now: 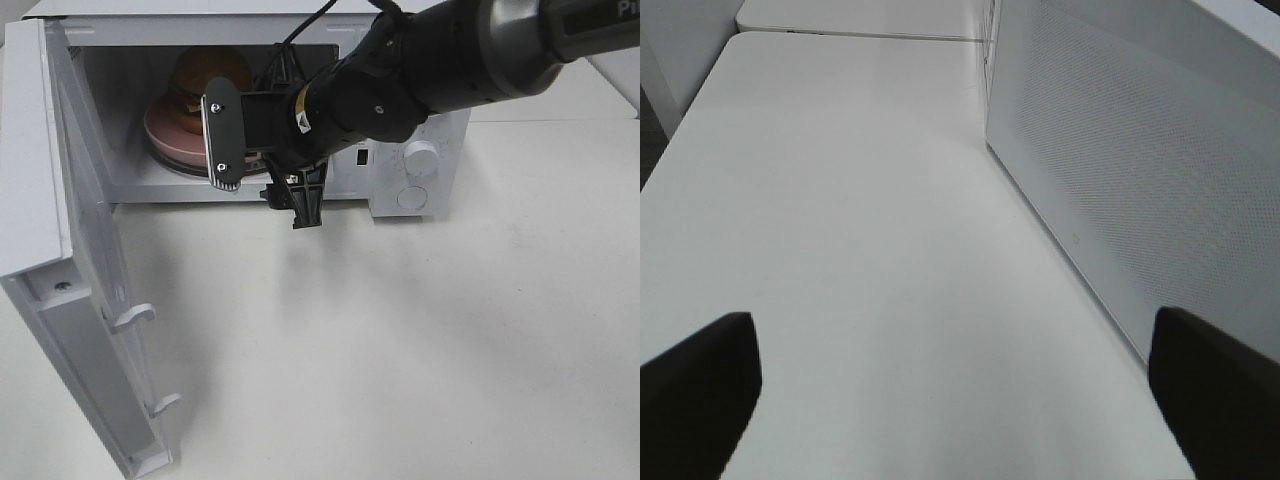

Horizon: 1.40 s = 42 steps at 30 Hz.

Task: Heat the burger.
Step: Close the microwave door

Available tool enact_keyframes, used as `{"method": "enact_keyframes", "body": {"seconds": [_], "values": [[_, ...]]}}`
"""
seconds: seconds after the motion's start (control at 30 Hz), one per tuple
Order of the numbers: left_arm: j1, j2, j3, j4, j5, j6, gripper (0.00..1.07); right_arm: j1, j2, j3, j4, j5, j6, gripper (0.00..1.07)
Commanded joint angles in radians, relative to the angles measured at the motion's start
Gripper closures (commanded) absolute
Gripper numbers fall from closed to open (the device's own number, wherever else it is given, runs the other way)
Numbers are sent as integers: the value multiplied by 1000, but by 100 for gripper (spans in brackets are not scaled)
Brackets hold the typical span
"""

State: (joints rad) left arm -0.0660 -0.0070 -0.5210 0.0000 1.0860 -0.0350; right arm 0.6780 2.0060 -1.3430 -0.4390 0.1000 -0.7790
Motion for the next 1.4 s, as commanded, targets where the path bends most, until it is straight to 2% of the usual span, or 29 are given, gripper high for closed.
{"method": "enact_keyframes", "body": {"seconds": [0.03,0.27,0.33,0.43,0.6,0.73,1.03,1.4], "values": [[2,-17,3,-6,-15,1,9,-3,-64,58,-3,-1,79,31],[2,-17,3,-6,-15,1,9,-3,-131,135,-3,1,160,31],[2,-17,3,-6,-15,1,9,-3,-178,186,1,2,209,31],[2,-17,3,-6,-15,1,9,-3,-191,200,1,3,222,31],[2,-17,3,-6,-15,1,9,-3,-283,295,5,17,313,31],[2,-17,3,-6,-15,1,9,-3,-315,324,5,30,376,31],[2,-17,3,-6,-15,1,9,-1,-444,416,41,146,670,31],[2,-17,3,-6,-15,1,9,-1,-590,490,107,292,798,31]]}}
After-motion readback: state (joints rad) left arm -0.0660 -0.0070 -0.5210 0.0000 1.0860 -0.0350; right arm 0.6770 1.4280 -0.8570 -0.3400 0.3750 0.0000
